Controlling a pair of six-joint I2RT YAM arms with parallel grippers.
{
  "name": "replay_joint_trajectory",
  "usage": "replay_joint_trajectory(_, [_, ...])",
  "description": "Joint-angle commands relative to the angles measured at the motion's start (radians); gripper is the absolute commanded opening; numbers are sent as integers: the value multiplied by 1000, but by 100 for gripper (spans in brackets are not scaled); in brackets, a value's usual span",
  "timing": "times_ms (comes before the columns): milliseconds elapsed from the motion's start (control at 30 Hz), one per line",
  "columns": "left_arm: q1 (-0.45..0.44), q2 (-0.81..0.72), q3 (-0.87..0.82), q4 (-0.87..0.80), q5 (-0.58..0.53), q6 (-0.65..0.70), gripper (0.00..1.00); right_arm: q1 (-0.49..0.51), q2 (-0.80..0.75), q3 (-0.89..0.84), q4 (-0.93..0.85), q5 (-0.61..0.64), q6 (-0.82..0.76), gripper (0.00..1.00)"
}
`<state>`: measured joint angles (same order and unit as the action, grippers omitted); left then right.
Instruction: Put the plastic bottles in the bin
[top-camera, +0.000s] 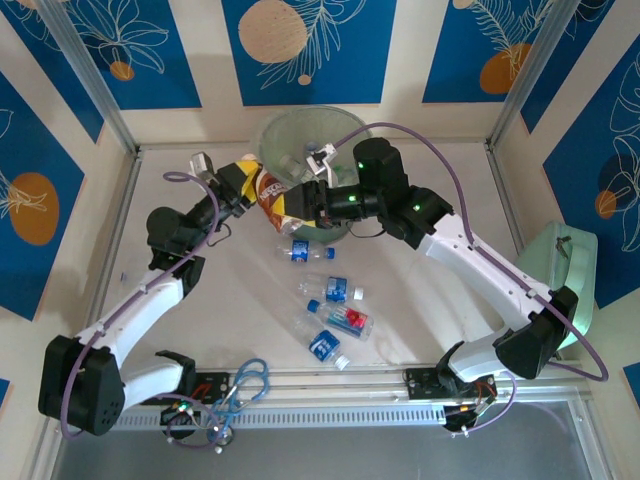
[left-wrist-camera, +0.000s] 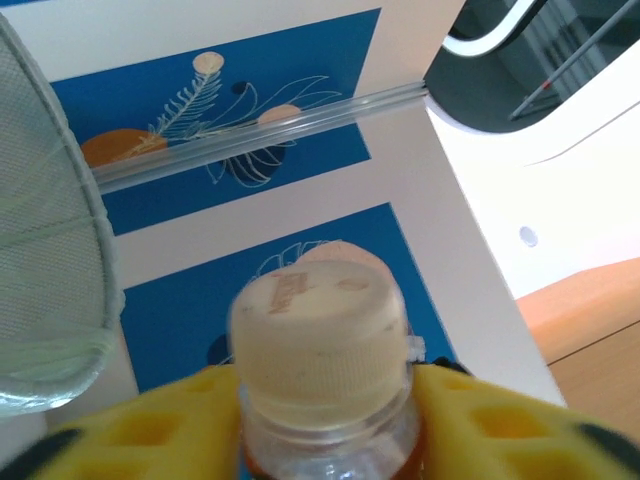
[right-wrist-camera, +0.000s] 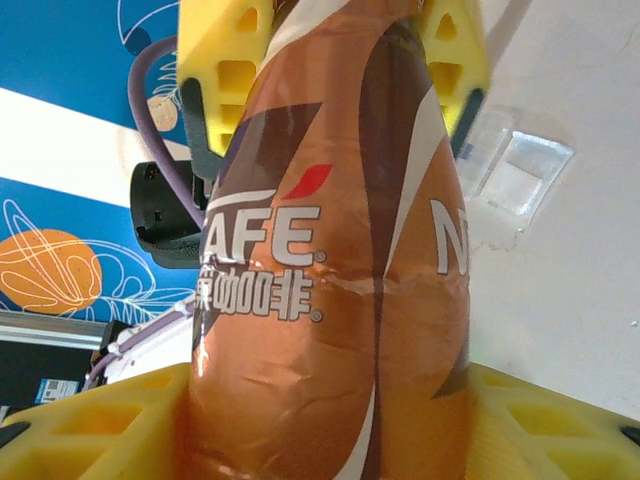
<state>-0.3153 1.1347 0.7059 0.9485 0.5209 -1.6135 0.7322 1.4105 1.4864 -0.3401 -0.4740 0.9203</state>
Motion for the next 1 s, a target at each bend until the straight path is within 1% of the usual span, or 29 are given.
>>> replay_joint_trajectory(0, [11,-34,20,-86,25,78,82,-10,-4,40,3,4,-21,57])
replay_joint_trajectory(33, [17,-51,34,-148,29,119,99,-14,0,49,-10,16,-28,57])
replay_joint_trajectory(100, [25,-87,79,-310,31,225,100,-22,9,81,-56,41,-51,56])
replay_joint_trajectory(167, [27,-129,165,-573,5,392,100,-37,32,134,-117,71,-84,56])
replay_joint_trajectory(233, [26,-161,247,-814,-55,541,100,-54,64,202,-190,113,-119,56])
replay_joint_trajectory(300, [26,-183,314,-1009,-138,659,100,-72,107,283,-263,153,-159,56])
replay_joint_trajectory(367, [26,-193,370,-1177,-215,756,100,-96,161,374,-344,204,-196,56])
replay_joint_trajectory(400, [27,-193,387,-1230,-236,787,100,-109,186,411,-373,221,-211,56])
replay_joint_trajectory(467, [27,-201,393,-1294,-251,828,100,-139,252,497,-439,250,-243,56])
replay_joint_trajectory(567, [26,-221,355,-1303,-233,827,100,-178,347,621,-532,296,-270,55])
replay_joint_trajectory(667, [26,-245,310,-1308,-228,819,98,-203,435,723,-610,360,-264,53])
replay_joint_trajectory(767, [27,-257,280,-1325,-227,825,96,-208,488,761,-622,407,-215,52])
replay_joint_trajectory(967, [26,-260,259,-1343,-228,833,94,-181,547,762,-574,523,-65,52])
